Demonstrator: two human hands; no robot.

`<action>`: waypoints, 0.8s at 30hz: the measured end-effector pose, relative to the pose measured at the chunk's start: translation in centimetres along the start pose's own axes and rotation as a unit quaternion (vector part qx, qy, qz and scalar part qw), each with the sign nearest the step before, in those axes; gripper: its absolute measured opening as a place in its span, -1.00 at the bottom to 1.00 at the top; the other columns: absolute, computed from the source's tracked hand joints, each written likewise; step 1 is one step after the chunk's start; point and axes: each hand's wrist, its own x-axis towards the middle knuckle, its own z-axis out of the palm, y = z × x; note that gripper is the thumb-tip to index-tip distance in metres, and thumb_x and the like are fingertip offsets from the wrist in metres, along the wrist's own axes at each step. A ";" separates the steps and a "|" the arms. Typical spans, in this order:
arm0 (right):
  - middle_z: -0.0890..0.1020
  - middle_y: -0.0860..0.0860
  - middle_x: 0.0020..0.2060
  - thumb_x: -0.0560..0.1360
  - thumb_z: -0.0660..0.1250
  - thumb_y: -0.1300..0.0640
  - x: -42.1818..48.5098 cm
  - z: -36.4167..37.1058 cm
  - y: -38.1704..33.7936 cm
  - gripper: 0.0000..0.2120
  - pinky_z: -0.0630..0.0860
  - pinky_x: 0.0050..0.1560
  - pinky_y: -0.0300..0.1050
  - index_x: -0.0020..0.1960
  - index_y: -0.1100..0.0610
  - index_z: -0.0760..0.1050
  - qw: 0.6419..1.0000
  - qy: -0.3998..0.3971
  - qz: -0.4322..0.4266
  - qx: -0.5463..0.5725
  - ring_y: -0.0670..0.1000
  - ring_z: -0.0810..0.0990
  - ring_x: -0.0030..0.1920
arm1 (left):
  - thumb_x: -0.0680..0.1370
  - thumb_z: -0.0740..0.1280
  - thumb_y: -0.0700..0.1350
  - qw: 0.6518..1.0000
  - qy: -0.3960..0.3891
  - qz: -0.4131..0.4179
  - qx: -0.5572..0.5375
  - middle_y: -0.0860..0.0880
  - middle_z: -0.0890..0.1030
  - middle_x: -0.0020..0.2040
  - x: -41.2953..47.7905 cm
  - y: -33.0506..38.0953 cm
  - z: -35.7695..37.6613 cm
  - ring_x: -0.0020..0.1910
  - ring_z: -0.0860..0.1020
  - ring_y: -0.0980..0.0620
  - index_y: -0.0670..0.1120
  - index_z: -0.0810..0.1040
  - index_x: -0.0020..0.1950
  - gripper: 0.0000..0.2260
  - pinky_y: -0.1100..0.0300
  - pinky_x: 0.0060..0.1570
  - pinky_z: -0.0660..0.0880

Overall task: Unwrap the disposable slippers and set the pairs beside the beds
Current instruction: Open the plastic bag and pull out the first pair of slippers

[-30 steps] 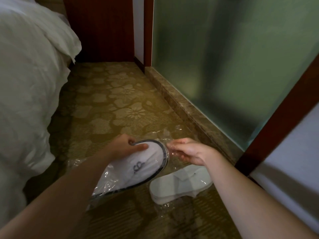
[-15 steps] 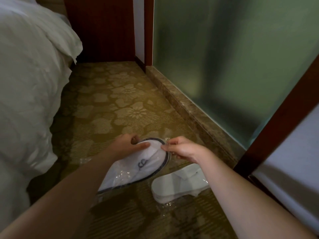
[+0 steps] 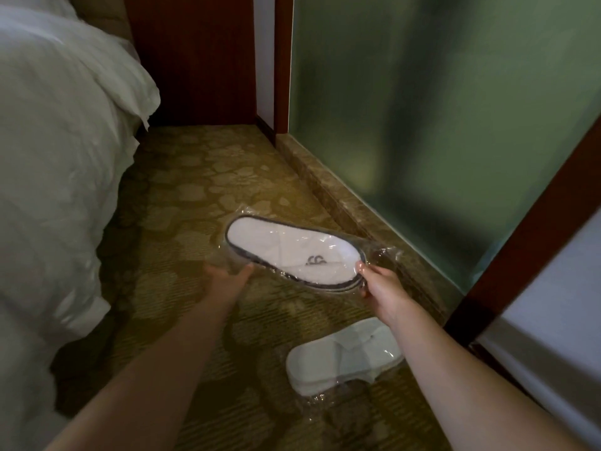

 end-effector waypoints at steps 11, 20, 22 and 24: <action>0.60 0.04 -0.37 0.52 0.32 0.18 -0.6 1.4 -0.7 -0.84 0.40 -0.61 -0.33 0.05 0.23 0.51 0.993 -0.092 0.029 0.065 -0.10 0.44 -0.54 | 0.58 0.22 0.03 0.925 -0.076 -0.088 -0.361 -0.16 0.57 0.18 -1.0 3.1 0.9 0.02 0.58 -0.16 -0.19 0.34 0.39 -0.55 -0.10 0.00 0.58; 0.56 0.05 -0.28 0.55 0.28 0.11 -1.2 2.1 -1.2 -0.80 0.36 -0.65 -0.34 0.12 0.19 0.48 0.996 -0.077 0.042 0.034 -0.08 0.52 -0.46 | 0.58 0.24 -0.02 0.930 0.019 -0.100 -0.352 -0.18 0.50 0.30 -0.5 2.3 -1.5 0.10 0.56 -0.17 -0.15 0.30 0.41 -0.56 -0.05 -0.05 0.55; 0.56 0.05 -0.29 0.55 0.26 0.07 -1.3 2.2 -1.4 -0.81 0.38 -0.64 -0.33 0.08 0.17 0.48 0.995 -0.078 0.050 0.028 -0.06 0.50 -0.39 | 0.57 0.26 -0.02 0.931 0.025 -0.097 -0.352 -0.18 0.50 0.32 -0.5 2.1 -1.7 0.12 0.55 -0.16 -0.15 0.31 0.41 -0.56 -0.02 -0.04 0.55; 0.57 0.04 -0.28 0.53 0.28 0.01 -1.7 2.2 -1.7 -0.82 0.41 -0.62 -0.32 0.01 0.12 0.50 0.994 -0.088 0.059 0.012 -0.05 0.52 -0.37 | 0.57 0.26 -0.03 0.932 0.023 -0.096 -0.349 -0.18 0.50 0.32 -0.4 2.0 -1.8 0.07 0.55 -0.14 -0.15 0.33 0.40 -0.56 0.00 -0.04 0.55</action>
